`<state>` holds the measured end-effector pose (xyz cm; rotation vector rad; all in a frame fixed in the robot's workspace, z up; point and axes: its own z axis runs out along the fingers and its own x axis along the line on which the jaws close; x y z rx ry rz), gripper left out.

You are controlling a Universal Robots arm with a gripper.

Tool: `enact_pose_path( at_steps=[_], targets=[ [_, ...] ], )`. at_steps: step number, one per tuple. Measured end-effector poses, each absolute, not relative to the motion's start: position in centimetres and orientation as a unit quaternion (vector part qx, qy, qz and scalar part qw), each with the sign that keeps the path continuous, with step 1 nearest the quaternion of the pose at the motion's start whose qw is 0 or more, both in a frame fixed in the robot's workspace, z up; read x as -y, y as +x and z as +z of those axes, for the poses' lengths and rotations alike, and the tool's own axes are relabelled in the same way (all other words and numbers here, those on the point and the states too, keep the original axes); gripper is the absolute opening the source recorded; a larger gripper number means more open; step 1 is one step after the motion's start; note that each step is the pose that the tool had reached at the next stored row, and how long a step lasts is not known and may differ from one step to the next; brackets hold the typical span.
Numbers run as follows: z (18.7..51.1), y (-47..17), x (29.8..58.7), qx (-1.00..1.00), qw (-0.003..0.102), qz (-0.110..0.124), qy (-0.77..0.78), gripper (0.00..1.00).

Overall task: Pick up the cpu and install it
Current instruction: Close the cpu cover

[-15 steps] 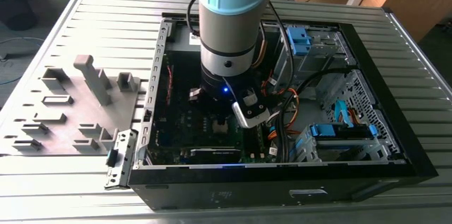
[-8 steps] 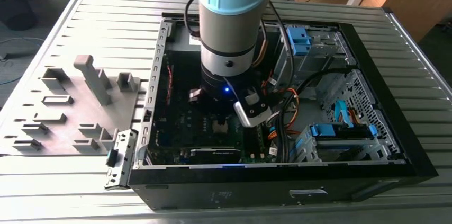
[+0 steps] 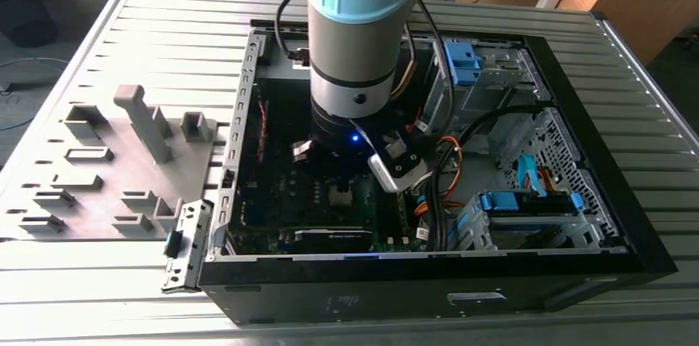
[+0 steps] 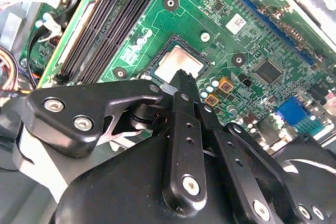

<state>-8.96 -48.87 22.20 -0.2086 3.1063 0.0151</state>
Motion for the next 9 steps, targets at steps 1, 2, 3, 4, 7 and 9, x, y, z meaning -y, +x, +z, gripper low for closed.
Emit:
enact_pose_path(
  at_steps=[1, 2, 3, 4, 7, 9],
  targets=[
    [22.27, -8.96, 48.88, -0.997, 0.014, 0.005, -0.071, 0.11],
    [22.34, -8.96, 48.87, -0.997, 0.014, 0.005, -0.074, 0.11],
    [22.35, -8.96, 48.86, -0.997, 0.014, 0.005, -0.076, 0.11],
    [22.35, -8.95, 48.86, -0.997, 0.014, 0.005, -0.077, 0.11],
    [22.37, -8.96, 48.87, -0.997, 0.014, 0.005, -0.077, 0.11],
    [22.46, -8.96, 48.87, -0.997, 0.014, 0.005, -0.077, 0.11]
  ],
)
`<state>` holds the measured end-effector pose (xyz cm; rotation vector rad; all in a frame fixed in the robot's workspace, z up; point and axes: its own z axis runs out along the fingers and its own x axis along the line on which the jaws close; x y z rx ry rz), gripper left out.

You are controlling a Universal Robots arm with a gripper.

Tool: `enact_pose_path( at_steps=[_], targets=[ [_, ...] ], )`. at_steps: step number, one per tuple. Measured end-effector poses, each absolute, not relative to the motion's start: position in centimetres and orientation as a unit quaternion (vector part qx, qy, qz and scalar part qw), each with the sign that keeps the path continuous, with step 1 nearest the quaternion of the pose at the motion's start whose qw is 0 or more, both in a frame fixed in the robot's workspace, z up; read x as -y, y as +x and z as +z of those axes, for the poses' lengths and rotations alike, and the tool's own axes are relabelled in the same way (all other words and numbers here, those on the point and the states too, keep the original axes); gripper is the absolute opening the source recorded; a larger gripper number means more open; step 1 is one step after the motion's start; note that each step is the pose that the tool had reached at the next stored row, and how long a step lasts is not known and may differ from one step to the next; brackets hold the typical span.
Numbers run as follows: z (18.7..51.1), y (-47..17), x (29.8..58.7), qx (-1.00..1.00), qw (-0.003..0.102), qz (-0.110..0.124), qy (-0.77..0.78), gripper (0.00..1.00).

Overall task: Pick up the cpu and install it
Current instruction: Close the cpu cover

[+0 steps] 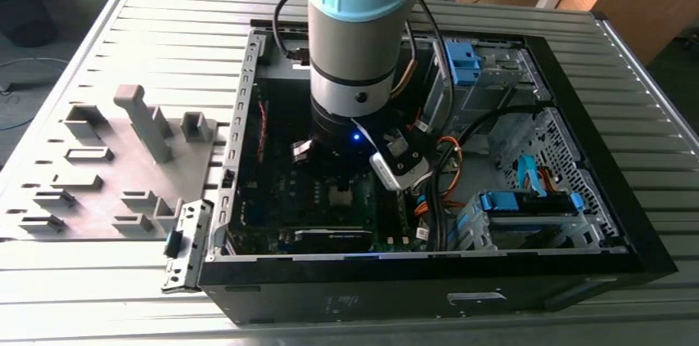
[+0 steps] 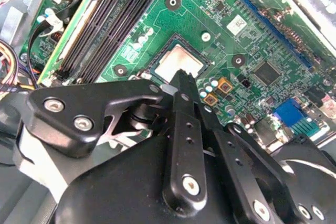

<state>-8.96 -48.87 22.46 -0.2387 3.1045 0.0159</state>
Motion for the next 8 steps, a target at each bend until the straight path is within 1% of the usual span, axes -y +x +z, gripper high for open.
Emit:
enact_pose_path(
  at_steps=[8],
  targets=[
    [23.33, -8.95, 48.87, -0.997, 0.014, 0.006, -0.077, 0.11]
  ],
)
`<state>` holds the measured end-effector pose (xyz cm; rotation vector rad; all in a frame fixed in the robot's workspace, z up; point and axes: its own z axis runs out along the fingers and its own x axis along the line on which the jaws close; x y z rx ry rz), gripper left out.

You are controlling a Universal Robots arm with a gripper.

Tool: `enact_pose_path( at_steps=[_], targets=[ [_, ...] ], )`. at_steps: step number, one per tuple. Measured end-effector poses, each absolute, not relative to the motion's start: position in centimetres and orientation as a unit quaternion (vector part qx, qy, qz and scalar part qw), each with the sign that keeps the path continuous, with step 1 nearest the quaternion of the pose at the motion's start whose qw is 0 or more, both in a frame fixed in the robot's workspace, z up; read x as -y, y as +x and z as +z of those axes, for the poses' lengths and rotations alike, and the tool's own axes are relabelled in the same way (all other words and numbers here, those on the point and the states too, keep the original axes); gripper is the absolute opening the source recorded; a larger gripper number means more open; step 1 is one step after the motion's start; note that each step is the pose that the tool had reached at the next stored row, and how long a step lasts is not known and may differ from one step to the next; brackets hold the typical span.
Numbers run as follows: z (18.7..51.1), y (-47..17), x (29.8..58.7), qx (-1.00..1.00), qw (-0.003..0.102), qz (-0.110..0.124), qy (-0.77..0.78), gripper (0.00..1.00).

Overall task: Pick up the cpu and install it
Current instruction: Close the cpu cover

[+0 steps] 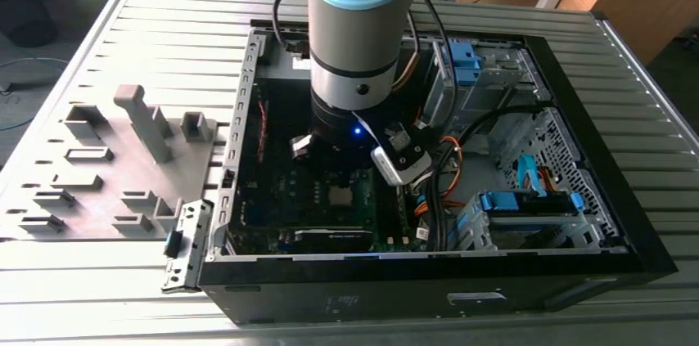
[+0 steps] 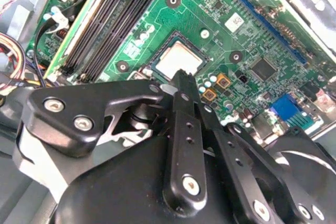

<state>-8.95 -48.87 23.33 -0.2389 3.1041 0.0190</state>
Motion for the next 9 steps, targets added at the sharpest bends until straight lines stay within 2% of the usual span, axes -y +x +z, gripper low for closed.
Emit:
enact_pose_path(
  at_steps=[9],
  targets=[
    [23.35, -8.87, 48.86, -0.996, 0.014, 0.007, -0.091, 0.11]
  ],
)
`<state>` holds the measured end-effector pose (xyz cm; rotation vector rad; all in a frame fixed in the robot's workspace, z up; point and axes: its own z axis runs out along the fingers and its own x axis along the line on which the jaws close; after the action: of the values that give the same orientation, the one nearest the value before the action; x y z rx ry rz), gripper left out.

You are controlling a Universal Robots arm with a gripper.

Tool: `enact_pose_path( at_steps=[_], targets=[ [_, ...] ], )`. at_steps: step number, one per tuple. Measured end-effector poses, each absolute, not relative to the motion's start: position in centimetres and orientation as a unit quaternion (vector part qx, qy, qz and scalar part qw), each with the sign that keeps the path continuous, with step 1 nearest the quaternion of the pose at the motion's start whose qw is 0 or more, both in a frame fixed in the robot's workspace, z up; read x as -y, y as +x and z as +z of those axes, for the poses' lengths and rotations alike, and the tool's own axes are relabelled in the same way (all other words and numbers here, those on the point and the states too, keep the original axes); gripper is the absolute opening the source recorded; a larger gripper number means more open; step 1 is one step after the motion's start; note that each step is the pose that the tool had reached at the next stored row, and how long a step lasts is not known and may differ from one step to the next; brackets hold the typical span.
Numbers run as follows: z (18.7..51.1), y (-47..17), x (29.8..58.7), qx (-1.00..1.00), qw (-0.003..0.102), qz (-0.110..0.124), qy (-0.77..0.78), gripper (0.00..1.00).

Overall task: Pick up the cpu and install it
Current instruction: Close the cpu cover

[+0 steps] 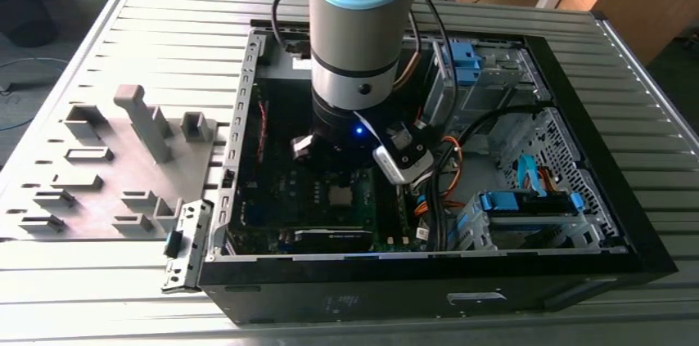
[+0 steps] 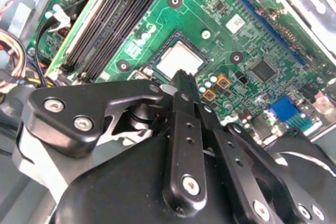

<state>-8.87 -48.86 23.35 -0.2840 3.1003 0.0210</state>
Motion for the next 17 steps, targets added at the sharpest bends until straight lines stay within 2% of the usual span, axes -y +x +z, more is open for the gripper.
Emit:
enact_pose_path(
  at_steps=[17],
  targets=[
    [24.0, -8.84, 48.87, -0.989, 0.014, 0.012, -0.145, 0.11]
  ],
)
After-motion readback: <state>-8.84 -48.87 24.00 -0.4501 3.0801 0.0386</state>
